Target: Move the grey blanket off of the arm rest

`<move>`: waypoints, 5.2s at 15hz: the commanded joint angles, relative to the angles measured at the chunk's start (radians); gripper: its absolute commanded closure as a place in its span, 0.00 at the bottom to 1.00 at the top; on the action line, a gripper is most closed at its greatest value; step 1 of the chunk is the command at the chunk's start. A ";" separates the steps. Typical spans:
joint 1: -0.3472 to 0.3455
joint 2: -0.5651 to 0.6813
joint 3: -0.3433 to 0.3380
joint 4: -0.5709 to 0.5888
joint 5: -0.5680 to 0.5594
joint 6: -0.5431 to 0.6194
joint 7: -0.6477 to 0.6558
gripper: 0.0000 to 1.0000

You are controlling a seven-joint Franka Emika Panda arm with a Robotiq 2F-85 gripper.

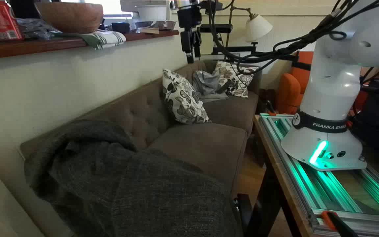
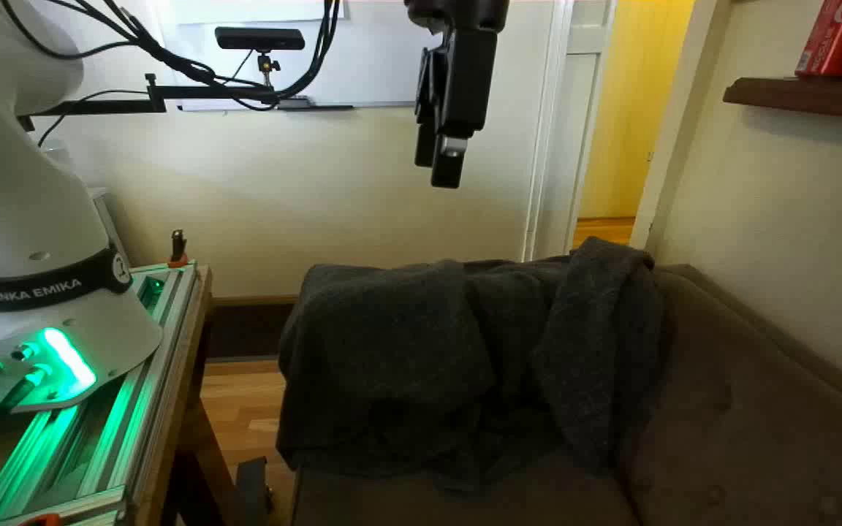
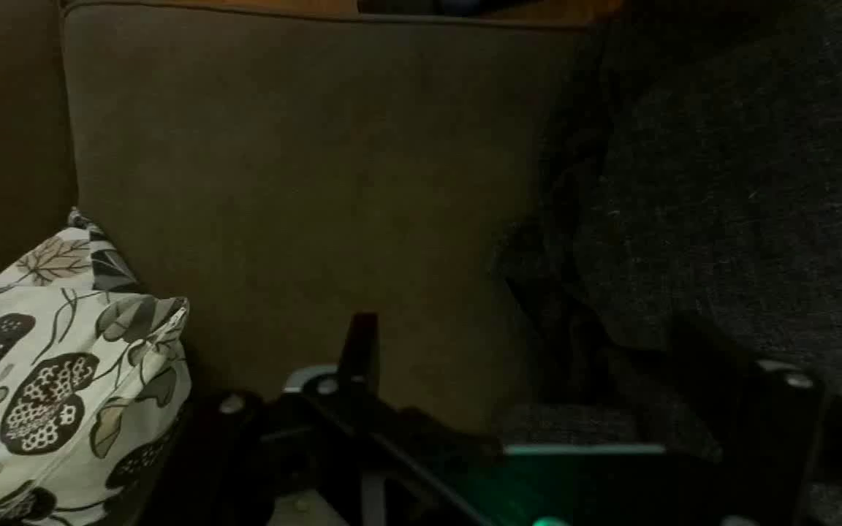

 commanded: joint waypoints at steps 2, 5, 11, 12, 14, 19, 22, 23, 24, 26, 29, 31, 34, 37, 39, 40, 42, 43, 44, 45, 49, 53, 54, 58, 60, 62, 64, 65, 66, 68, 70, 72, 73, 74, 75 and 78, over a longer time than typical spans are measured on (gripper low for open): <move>0.005 0.011 0.006 0.005 0.001 0.005 0.013 0.00; 0.066 0.057 0.047 0.004 0.071 0.031 -0.003 0.00; 0.220 0.251 0.181 0.046 0.187 0.245 -0.084 0.00; 0.233 0.304 0.198 0.074 0.198 0.309 -0.077 0.00; 0.246 0.398 0.225 0.139 0.234 0.402 -0.109 0.00; 0.217 0.622 0.288 0.311 0.266 0.452 -0.305 0.00; 0.183 0.735 0.285 0.390 0.252 0.376 -0.323 0.00; 0.202 0.655 0.289 0.311 0.243 0.427 -0.281 0.00; 0.190 0.692 0.289 0.332 0.242 0.420 -0.291 0.00; 0.174 0.732 0.289 0.360 0.241 0.415 -0.304 0.00; 0.179 0.757 0.287 0.384 0.243 0.435 -0.289 0.00; 0.173 0.791 0.296 0.393 0.259 0.513 -0.291 0.00; 0.154 0.829 0.307 0.391 0.256 0.618 -0.303 0.00; 0.156 0.878 0.294 0.397 0.216 0.718 -0.291 0.14; 0.162 0.908 0.283 0.404 0.183 0.761 -0.287 0.34; 0.165 0.923 0.277 0.406 0.167 0.778 -0.282 0.41; 0.166 0.947 0.273 0.410 0.142 0.801 -0.277 0.50; 0.167 0.957 0.272 0.413 0.130 0.806 -0.274 0.47; 0.166 0.967 0.273 0.416 0.119 0.808 -0.275 0.46; 0.171 0.971 0.269 0.418 0.110 0.813 -0.270 0.63; 0.173 0.939 0.280 0.411 0.094 0.808 -0.260 0.94; 0.167 0.830 0.286 0.382 0.137 0.769 -0.177 1.00; 0.164 0.798 0.286 0.371 0.149 0.785 -0.147 1.00; 0.177 0.617 0.250 0.318 0.156 0.866 -0.052 1.00; 0.207 0.537 0.192 0.314 0.110 0.894 -0.007 1.00; 0.248 0.453 0.116 0.308 0.040 0.915 0.055 1.00; 0.289 0.372 0.035 0.302 -0.040 0.926 0.148 1.00; 0.315 0.333 -0.012 0.304 -0.104 0.927 0.210 1.00; 0.335 0.314 -0.038 0.306 -0.160 0.956 0.277 1.00; 0.380 0.305 -0.110 0.321 -0.336 0.976 0.440 1.00; 0.443 0.327 -0.249 0.402 -0.502 0.931 0.575 1.00; 0.489 0.334 -0.341 0.442 -0.663 0.901 0.734 1.00; 0.506 0.336 -0.372 0.463 -0.743 0.869 0.809 1.00; 0.463 0.328 -0.313 0.396 -0.624 0.919 0.683 0.98; 0.475 0.328 -0.341 0.408 -0.677 0.904 0.736 0.98; 0.489 0.329 -0.357 0.423 -0.702 0.891 0.766 1.00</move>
